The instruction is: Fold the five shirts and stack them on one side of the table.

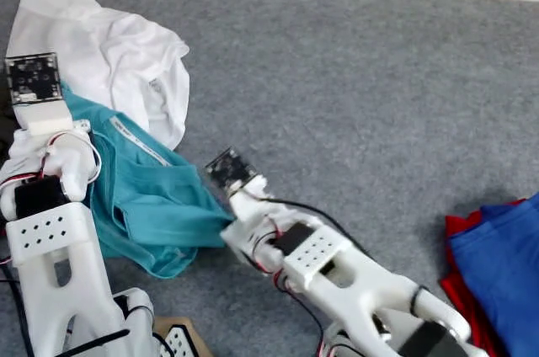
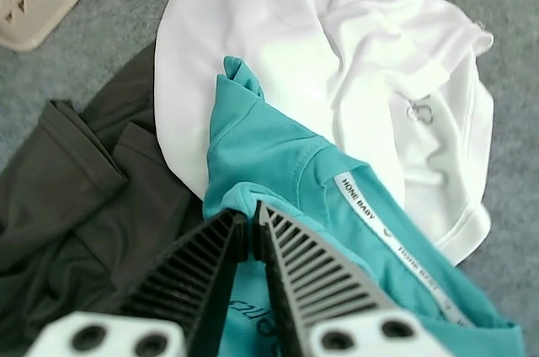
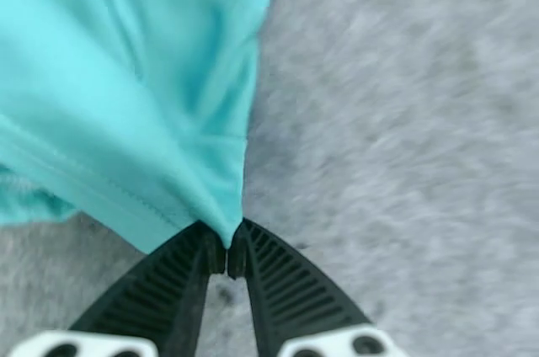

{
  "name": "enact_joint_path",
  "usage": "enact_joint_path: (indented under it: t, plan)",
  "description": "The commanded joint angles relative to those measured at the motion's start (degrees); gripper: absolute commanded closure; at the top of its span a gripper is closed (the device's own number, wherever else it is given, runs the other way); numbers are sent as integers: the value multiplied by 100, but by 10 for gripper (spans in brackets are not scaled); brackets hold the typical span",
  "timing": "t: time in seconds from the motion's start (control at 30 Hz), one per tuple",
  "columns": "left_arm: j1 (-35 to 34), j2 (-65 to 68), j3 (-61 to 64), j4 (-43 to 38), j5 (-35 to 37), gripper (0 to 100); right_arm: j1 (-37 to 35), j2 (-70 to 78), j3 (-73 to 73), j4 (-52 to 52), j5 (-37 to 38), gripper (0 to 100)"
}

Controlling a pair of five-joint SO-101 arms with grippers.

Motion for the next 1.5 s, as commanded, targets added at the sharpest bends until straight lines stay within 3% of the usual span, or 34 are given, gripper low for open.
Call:
enact_joint_path:
  t: [0.0,0.23,0.5,0.77,0.97,1.17,1.47]
  plan:
    - [-31,-84,-180,-141,378,994,365,-840,-92,215,44,992]
    - [-31,-84,-514,-132,985,994,1015,-2580,145,760,18,992]
    - [286,-92,-541,-123,1020,994,1411,-3556,40,1429,0,992]
    - [1525,-1657,-637,-114,1020,994,3064,-3705,-892,1446,0,992]
    - [1930,-3143,-585,-387,1020,994,4330,-3714,-1859,1437,0,992]
    - [1912,-3881,-154,-1398,985,994,4840,-3714,-2519,1613,0,992]
    - [1200,-3152,-936,-431,1020,994,4866,-3705,-4409,3890,-378,992]
